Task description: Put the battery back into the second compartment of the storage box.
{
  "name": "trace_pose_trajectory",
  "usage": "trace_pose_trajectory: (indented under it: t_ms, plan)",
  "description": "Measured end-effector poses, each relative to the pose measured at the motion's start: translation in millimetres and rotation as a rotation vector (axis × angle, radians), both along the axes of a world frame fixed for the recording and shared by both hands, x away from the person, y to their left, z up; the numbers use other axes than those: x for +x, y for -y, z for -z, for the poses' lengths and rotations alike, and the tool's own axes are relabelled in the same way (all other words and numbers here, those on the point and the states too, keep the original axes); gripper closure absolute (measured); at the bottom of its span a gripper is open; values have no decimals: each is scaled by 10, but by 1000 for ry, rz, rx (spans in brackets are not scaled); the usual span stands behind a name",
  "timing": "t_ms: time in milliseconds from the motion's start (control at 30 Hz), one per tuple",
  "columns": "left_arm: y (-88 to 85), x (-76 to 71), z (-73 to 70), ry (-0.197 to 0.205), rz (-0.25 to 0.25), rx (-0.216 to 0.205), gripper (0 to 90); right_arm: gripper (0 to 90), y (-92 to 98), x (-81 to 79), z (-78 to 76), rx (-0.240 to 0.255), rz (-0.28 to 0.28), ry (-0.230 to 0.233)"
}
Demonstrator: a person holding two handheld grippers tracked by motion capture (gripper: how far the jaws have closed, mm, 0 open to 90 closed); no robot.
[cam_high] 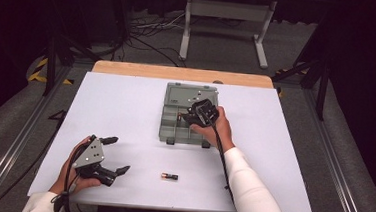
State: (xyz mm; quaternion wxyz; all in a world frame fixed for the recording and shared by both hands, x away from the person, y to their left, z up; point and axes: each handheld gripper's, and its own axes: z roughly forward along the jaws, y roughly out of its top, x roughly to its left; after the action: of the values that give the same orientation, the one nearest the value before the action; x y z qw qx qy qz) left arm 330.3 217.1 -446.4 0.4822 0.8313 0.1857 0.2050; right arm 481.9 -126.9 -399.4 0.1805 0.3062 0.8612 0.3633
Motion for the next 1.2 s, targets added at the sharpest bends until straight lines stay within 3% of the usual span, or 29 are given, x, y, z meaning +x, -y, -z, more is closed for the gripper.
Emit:
trace_pose_trajectory:
  t_ms: [167, 367, 600, 933, 1200]
  plan:
    - [7, 2, 4, -3, 6, 4, 36, 642, 96, -83, -22, 48, -21, 12]
    - [10, 4, 10, -8, 3, 4, 36, 612, 187, -199, -63, 61, -45, 49]
    - [18, 3, 11, -7, 5, 10, 36, 570, 212, -373, -141, 84, -113, 87]
    - [19, 3, 9, -5, 7, 17, 36, 398, 223, -665, -144, 67, -208, 124]
    - [22, 0, 5, -4, 3, 21, 36, 229, 207, -850, -103, 35, -215, 136]
